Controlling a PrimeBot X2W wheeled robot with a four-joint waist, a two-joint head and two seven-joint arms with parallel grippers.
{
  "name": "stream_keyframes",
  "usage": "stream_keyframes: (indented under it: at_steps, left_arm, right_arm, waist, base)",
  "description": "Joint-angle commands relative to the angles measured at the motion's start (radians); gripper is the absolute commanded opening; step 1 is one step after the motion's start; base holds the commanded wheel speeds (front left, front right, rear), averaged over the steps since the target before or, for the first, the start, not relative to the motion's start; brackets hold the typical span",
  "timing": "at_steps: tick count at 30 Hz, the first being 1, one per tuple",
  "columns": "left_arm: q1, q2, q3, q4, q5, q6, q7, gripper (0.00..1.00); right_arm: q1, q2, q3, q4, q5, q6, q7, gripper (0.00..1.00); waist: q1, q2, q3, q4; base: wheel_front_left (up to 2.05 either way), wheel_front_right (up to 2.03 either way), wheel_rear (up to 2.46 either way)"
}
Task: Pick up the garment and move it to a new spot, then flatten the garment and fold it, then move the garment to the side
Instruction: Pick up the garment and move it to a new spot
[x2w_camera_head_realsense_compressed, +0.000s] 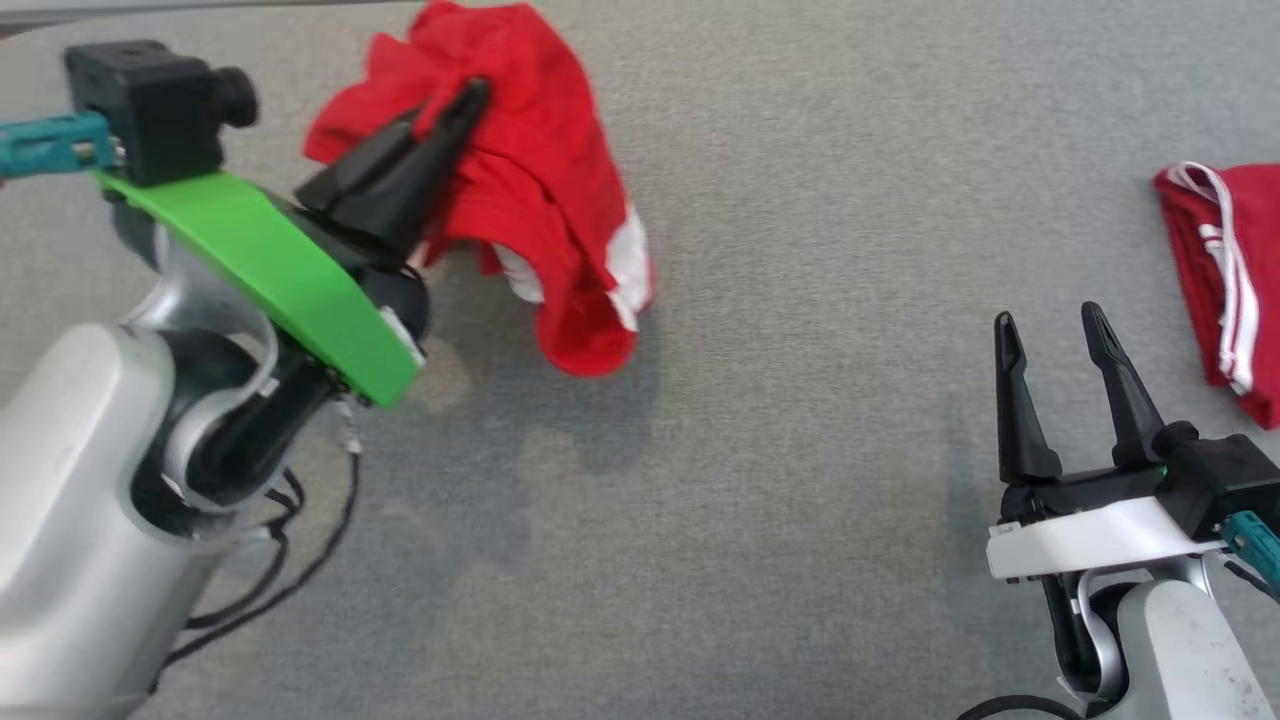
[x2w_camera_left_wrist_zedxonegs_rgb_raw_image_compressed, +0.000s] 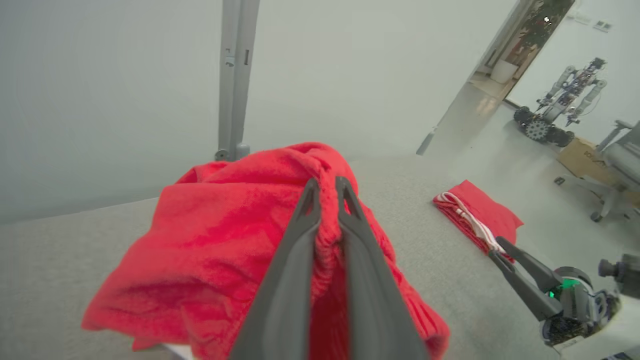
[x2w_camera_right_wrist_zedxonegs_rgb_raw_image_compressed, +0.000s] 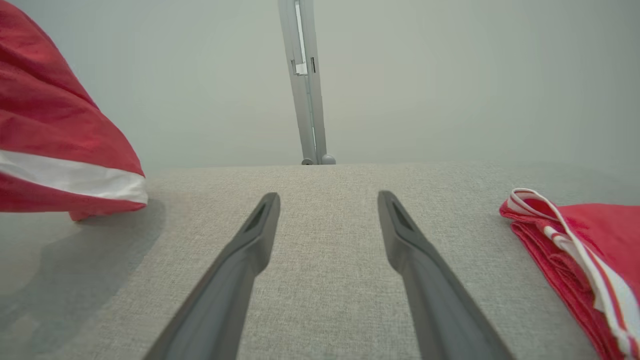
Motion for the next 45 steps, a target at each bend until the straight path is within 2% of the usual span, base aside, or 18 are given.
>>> stream_keyframes:
  at_steps: [1,4,7,11,15,20,23,27,35,40,41,42,43,44,45]
  left_arm:
    - [0.018,-0.018,-0.006,-0.039,-0.024,0.005,0.010,0.00]
    - [0.024,-0.058,-0.043,-0.142,-0.042,0.023,0.039,0.00]
    - [0.014,-0.124,-0.089,-0.199,-0.059,0.022,0.048,0.00]
    - [0.003,-0.210,-0.143,-0.174,-0.051,-0.036,0.007,0.00]
    - [0.013,-0.242,-0.190,-0.029,-0.004,-0.105,-0.080,0.00]
    - [-0.012,-0.165,-0.326,0.200,0.120,-0.124,-0.186,0.00]
    - [-0.022,-0.098,-0.404,0.315,0.143,-0.124,-0.243,0.00]
    - [-0.038,-0.048,-0.498,0.399,0.117,-0.124,-0.297,0.00]
    - [-0.118,0.019,-0.646,0.530,0.089,-0.124,-0.394,0.00]
    - [-0.134,0.025,-0.676,0.584,0.079,-0.123,-0.416,0.00]
    - [-0.135,0.024,-0.681,0.597,0.077,-0.123,-0.421,0.09]
    - [-0.137,0.024,-0.685,0.612,0.087,-0.123,-0.430,0.35]
    - [-0.131,0.022,-0.689,0.628,0.087,-0.123,-0.432,0.77]
    - [-0.119,0.016,-0.691,0.640,0.070,-0.123,-0.435,1.00]
    - [-0.112,0.009,-0.693,0.649,0.059,-0.123,-0.439,1.00]
  right_arm:
    - [0.014,0.007,-0.002,-0.004,0.009,-0.001,-0.003,1.00]
    - [0.009,0.010,-0.010,-0.010,0.017,-0.001,-0.003,1.00]
    - [0.009,0.012,-0.029,-0.019,0.025,-0.001,-0.003,1.00]
    - [0.008,0.014,-0.043,-0.025,0.064,-0.001,-0.003,1.00]
    - [0.002,0.014,-0.047,-0.026,0.088,-0.001,-0.003,1.00]
    - [-0.001,0.014,-0.042,-0.020,0.100,-0.001,-0.003,1.00]
    - [0.010,0.014,-0.048,-0.014,0.100,-0.001,-0.003,1.00]
    - [0.033,0.014,-0.055,-0.008,0.080,-0.001,-0.003,1.00]
    - [0.031,0.013,-0.026,0.005,0.041,-0.001,-0.003,1.00]
    - [0.030,0.013,-0.018,0.016,0.027,-0.001,-0.003,1.00]
    - [0.032,0.013,-0.017,0.018,0.028,-0.001,-0.003,1.00]
    - [0.033,0.013,-0.016,0.021,0.028,-0.001,-0.003,1.00]
    - [0.036,0.013,-0.012,0.024,0.028,-0.001,-0.003,1.00]
    - [0.040,0.013,-0.011,0.026,0.028,-0.001,-0.003,1.00]
    - [0.044,0.013,-0.010,0.028,0.028,-0.001,-0.003,1.00]
  waist:
    - [0.0001,-0.0001,-0.040,-0.126]
    - [0.0001,-0.0001,-0.034,-0.184]
    - [0.0001,-0.0001,-0.023,-0.230]
    - [0.0001,-0.0001,-0.004,-0.280]
    - [0.0001,-0.0001,0.013,-0.315]
    - [0.0001,-0.0001,0.019,-0.338]
    - [0.0001,-0.0001,0.007,-0.336]
    - [0.0001,-0.0001,-0.014,-0.306]
    - [0.0001,-0.0001,-0.067,-0.230]
    - [0.0001,-0.0001,-0.085,-0.207]
    - [0.0001,-0.0001,-0.088,-0.202]
    - [0.0001,-0.0001,-0.093,-0.198]
    - [0.0001,-0.0001,-0.097,-0.194]
    - [0.0001,-0.0001,-0.101,-0.191]
    - [0.0001,-0.0001,-0.105,-0.187]
  base:
    - [0.00,0.00,0.00]
    - [0.00,0.00,0.00]
    - [0.00,0.00,0.00]
    - [0.00,0.00,0.00]
    - [0.00,0.00,0.00]
    - [0.00,0.00,0.00]
    - [0.00,0.00,0.00]
    - [0.00,0.00,0.00]
    - [0.00,0.00,0.00]
    - [0.00,0.00,0.00]
    - [0.00,0.00,0.00]
    - [0.00,0.00,0.00]
    - [0.00,0.00,0.00]
    - [0.00,0.00,0.00]
    - [0.00,0.00,0.00]
